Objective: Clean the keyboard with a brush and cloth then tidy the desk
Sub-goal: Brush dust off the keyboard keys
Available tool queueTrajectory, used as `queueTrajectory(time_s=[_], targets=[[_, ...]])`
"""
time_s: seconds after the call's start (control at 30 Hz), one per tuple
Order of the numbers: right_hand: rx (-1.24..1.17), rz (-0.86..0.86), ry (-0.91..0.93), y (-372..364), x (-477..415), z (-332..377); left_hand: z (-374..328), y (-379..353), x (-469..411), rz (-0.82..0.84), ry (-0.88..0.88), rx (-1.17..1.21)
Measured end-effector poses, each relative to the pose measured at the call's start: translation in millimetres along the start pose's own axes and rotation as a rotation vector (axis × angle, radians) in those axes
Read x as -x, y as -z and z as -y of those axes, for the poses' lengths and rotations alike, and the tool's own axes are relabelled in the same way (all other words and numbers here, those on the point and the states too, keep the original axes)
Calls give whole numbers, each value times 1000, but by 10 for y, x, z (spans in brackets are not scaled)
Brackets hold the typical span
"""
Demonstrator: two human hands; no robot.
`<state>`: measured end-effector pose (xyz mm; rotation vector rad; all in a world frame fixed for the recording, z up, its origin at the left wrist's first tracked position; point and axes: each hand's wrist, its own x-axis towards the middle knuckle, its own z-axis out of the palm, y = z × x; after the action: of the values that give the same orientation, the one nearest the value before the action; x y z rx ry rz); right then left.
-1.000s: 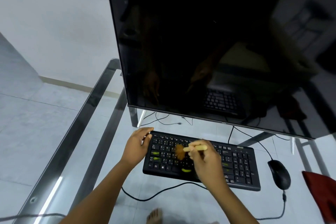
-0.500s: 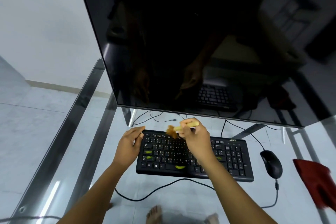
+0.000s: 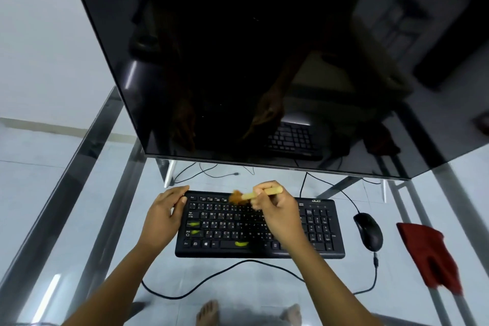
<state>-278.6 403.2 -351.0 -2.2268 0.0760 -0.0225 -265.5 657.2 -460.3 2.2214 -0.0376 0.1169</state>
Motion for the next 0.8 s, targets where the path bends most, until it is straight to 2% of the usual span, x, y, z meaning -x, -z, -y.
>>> queueTrajectory(time_s=[0.07, 0.17, 0.2, 0.27, 0.3, 0.33, 0.4, 0.43, 0.53, 0.57, 0.67, 0.7, 0.8], targets=[[44, 99, 13, 9, 66, -18, -12, -11, 6, -10, 5, 0], [5, -69, 14, 68, 95, -88, -39, -24, 10, -21, 15, 1], [-19, -68, 11, 95, 106, -107, -53, -26, 7, -21, 18, 5], [-31, 59, -2, 110, 123, -141, -68, -21, 4, -15, 16, 3], [47, 103, 9, 119, 130, -148, -71, -16, 2, -13, 15, 2], [84, 74, 6, 124, 119, -156, -74, -12, 4, -11, 19, 2], [71, -89, -51, 181, 69, -164, -89, -9, 12, -7, 31, 3], [87, -101, -41, 226, 57, -173, -98, -7, 12, -7, 34, 3], [30, 130, -38, 211, 60, -164, -116, 7, 14, -5, 31, -10], [72, 150, -44, 190, 64, -145, -120, 14, 18, -7, 32, -12], [64, -97, -39, 209, 37, -150, -135, 26, 18, 0, 31, -14], [63, -108, -8, 231, 45, -171, -142, 29, 10, 10, 32, -16], [52, 72, 76, 201, 85, -176, -151, 47, -39, 54, 74, -37]])
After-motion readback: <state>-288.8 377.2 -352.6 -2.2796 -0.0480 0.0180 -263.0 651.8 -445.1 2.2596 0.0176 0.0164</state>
